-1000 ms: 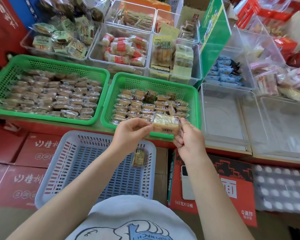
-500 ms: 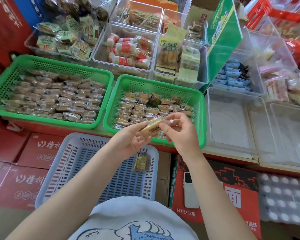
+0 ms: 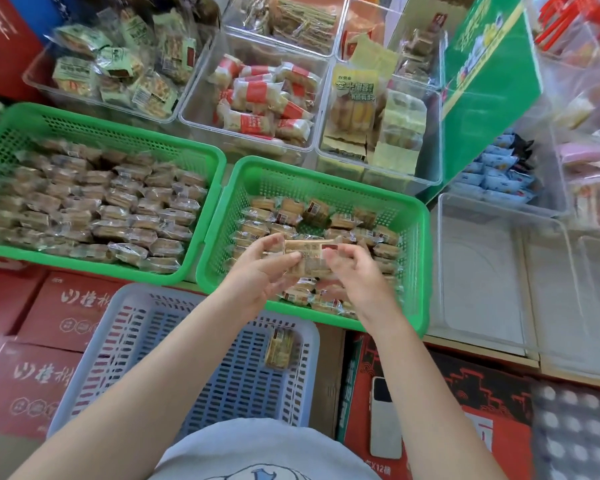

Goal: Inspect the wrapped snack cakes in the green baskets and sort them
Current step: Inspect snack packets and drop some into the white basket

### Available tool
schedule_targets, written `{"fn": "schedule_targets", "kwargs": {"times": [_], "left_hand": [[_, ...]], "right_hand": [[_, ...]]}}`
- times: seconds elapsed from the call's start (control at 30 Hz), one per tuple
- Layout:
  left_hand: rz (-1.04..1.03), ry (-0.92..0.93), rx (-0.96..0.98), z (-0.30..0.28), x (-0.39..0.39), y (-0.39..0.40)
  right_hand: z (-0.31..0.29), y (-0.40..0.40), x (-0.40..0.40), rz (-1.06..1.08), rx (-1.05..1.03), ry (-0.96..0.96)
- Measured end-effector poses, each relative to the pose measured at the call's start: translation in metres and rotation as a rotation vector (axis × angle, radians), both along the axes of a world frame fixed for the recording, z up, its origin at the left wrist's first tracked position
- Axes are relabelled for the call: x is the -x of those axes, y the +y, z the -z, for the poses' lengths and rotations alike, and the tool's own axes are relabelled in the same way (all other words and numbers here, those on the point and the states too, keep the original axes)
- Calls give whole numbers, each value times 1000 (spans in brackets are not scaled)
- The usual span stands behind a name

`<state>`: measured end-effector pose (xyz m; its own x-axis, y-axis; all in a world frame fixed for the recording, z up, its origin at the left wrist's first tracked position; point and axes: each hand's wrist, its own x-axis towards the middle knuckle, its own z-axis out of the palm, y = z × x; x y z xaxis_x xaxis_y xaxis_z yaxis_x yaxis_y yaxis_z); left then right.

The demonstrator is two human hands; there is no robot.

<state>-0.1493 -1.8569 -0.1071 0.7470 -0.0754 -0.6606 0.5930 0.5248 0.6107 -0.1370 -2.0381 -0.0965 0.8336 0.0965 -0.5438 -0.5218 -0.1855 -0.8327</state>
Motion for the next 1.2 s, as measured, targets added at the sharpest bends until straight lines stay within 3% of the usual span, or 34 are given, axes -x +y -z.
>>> {"fn": "schedule_targets", "kwargs": {"times": [0.07, 0.23, 0.37, 0.57, 0.7, 0.8, 1.0, 1.2], "left_hand": [[81, -60, -186, 10, -14, -6], [460, -347, -1042, 54, -44, -6], [775, -479, -1364, 76, -67, -9], [1047, -507, -1581, 114, -91, 4], [1059, -550, -1623, 127, -90, 8], [1013, -548, -1621, 130, -89, 4], [906, -722, -1638, 137, -95, -3], [940, -758, -1616, 140, -105, -5]], "right_hand": [[4, 2, -13, -18, 60, -37], [32, -2, -61, 189, 259, -136], [52, 1, -94, 119, 390, -232], [82, 5, -111, -365, 792, -456], [97, 17, -115, -527, 907, -572], [109, 25, -116, -658, 939, -536], [105, 22, -128, -706, 1076, -602], [97, 22, -159, -513, 1013, -541]]}}
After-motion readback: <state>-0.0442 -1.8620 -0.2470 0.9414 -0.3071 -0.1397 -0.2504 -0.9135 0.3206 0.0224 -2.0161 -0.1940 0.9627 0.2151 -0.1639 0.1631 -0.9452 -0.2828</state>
